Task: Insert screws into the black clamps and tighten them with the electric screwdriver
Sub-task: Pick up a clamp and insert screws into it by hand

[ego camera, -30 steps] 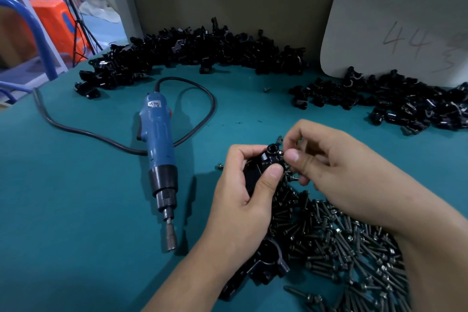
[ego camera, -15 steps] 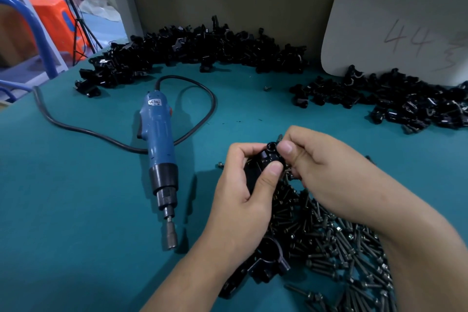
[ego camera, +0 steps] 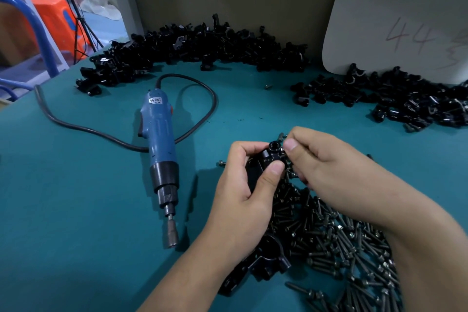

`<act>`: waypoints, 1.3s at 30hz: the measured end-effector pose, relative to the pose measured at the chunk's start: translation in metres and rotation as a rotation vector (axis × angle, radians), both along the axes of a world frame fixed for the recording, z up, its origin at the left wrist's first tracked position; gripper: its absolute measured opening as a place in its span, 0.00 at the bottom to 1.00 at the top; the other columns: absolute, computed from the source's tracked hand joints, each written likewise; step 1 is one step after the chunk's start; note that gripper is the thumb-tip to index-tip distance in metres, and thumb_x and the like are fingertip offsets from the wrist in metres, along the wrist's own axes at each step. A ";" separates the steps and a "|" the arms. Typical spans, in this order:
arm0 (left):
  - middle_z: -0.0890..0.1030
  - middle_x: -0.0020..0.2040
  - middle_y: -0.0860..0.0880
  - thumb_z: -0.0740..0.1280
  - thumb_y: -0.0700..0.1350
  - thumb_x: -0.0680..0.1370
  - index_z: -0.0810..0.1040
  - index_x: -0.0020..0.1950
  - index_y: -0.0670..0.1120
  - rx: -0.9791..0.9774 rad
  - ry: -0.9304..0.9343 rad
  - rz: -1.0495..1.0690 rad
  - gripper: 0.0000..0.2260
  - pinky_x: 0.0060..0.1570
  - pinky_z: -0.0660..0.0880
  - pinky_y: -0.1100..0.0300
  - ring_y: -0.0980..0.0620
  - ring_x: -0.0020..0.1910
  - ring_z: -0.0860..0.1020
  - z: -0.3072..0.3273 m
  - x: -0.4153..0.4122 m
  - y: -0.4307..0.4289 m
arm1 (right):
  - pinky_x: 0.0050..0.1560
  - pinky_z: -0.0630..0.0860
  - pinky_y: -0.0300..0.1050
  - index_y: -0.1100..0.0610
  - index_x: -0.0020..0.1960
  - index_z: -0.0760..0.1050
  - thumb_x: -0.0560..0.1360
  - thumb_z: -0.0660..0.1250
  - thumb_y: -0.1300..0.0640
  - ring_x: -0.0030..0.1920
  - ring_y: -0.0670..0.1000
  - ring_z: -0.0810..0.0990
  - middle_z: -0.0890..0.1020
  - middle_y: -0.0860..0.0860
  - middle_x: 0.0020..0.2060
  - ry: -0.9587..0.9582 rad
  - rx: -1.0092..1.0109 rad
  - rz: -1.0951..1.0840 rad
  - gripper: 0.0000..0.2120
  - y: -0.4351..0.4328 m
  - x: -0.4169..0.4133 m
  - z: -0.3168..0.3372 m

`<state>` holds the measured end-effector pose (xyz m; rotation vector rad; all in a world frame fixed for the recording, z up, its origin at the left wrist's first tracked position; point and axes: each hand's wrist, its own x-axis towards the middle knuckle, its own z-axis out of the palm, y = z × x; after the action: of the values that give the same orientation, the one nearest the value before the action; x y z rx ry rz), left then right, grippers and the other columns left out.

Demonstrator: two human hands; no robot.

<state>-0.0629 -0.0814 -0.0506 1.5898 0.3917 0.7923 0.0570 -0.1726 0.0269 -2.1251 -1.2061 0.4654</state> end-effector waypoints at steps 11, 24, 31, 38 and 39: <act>0.85 0.55 0.50 0.69 0.59 0.75 0.75 0.60 0.52 -0.248 -0.076 0.105 0.18 0.62 0.78 0.51 0.51 0.56 0.85 -0.002 0.003 0.001 | 0.42 0.73 0.39 0.35 0.53 0.74 0.70 0.73 0.35 0.45 0.39 0.78 0.78 0.37 0.49 -0.041 -0.360 0.036 0.15 -0.007 0.004 0.000; 0.84 0.56 0.36 0.67 0.41 0.80 0.71 0.68 0.28 -0.993 -0.373 -0.057 0.22 0.56 0.83 0.56 0.42 0.59 0.85 0.027 -0.002 0.003 | 0.38 0.74 0.38 0.43 0.44 0.78 0.71 0.79 0.54 0.37 0.41 0.79 0.82 0.44 0.39 -0.048 -0.436 0.007 0.11 -0.002 -0.001 0.002; 0.82 0.62 0.33 0.68 0.40 0.80 0.74 0.67 0.28 -1.168 -0.375 -0.167 0.20 0.57 0.82 0.52 0.37 0.61 0.84 0.028 -0.007 0.009 | 0.41 0.76 0.40 0.43 0.43 0.80 0.79 0.71 0.53 0.38 0.43 0.81 0.84 0.44 0.36 -0.037 -0.216 -0.108 0.07 -0.008 0.007 0.005; 0.81 0.64 0.33 0.72 0.41 0.78 0.73 0.70 0.30 -1.194 -0.356 -0.229 0.24 0.61 0.81 0.50 0.39 0.64 0.82 0.025 -0.008 0.010 | 0.46 0.82 0.36 0.52 0.47 0.84 0.76 0.72 0.65 0.41 0.48 0.87 0.88 0.49 0.41 0.277 0.440 -0.110 0.08 -0.013 0.008 0.017; 0.81 0.64 0.34 0.72 0.41 0.78 0.72 0.70 0.30 -1.193 -0.348 -0.223 0.24 0.61 0.81 0.50 0.40 0.64 0.82 0.025 -0.008 0.010 | 0.47 0.83 0.37 0.51 0.47 0.84 0.76 0.73 0.65 0.41 0.49 0.87 0.88 0.49 0.41 0.239 0.428 -0.105 0.09 -0.011 0.008 0.016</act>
<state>-0.0704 -0.0717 -0.0254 0.3588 0.3200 0.4707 0.0650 -0.1839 0.0429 -1.7039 -0.9539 0.3640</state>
